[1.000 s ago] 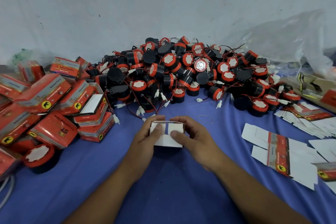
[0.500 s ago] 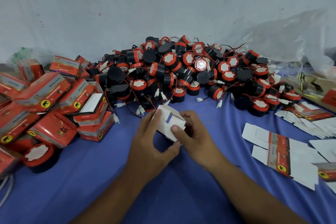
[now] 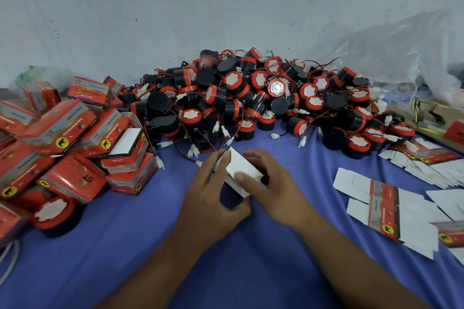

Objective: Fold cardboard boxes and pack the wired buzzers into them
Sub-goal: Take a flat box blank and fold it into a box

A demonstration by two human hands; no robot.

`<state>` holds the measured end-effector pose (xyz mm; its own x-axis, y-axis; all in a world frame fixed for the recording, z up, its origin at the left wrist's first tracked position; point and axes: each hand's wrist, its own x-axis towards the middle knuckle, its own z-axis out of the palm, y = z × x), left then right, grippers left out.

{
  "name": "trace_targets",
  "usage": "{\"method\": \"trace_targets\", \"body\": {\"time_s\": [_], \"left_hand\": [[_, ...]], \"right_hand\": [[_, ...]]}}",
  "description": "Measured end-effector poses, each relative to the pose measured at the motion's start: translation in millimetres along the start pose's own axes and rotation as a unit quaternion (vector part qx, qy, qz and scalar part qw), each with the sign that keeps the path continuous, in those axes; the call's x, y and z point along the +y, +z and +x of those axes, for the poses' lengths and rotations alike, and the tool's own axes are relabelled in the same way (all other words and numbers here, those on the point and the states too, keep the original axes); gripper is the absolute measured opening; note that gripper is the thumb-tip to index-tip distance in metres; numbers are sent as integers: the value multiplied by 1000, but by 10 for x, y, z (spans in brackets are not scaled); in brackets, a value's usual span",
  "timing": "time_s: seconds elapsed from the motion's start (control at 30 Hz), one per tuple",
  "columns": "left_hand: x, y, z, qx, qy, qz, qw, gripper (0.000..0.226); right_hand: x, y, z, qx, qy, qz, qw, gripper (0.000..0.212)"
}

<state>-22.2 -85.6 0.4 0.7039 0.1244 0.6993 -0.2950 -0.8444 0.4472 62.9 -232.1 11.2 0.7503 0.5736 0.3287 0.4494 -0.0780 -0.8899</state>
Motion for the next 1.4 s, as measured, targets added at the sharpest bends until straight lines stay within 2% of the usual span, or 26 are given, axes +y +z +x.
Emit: {"method": "trace_targets", "body": {"time_s": [0.1, 0.27, 0.53, 0.8, 0.97, 1.1, 1.17, 1.27, 1.33, 1.4], "left_hand": [[-3, 35, 5, 18, -1, 3, 1000, 76], [-43, 79, -30, 23, 21, 33, 999, 74], [-10, 96, -10, 24, 33, 42, 998, 78], [-57, 126, -18, 41, 53, 57, 996, 78], [-103, 129, -29, 48, 48, 57, 996, 79], [-130, 117, -41, 46, 58, 64, 995, 79], [-122, 125, -42, 41, 68, 68, 995, 78], [-111, 132, -46, 32, 71, 73, 994, 75], [-115, 132, -51, 21, 73, 74, 994, 75], [-122, 131, -51, 7, 85, 69, 994, 78]], "right_hand": [[-11, 3, 10, 2, -77, -86, 993, 30], [-3, 18, 8, 16, -101, -152, 983, 37], [11, 20, -2, 26, -113, -128, 985, 38], [28, 49, 0, 38, -87, -96, 991, 39], [-7, 118, 2, 9, -85, -153, 984, 54], [-41, 116, -3, 4, -84, -151, 985, 51], [-54, 111, -3, 20, -61, -127, 990, 46], [-90, 87, 27, 26, 14, 43, 999, 43], [-93, 10, 40, -25, 51, 144, 988, 48], [-94, -96, 41, -93, 56, 176, 978, 47]]}}
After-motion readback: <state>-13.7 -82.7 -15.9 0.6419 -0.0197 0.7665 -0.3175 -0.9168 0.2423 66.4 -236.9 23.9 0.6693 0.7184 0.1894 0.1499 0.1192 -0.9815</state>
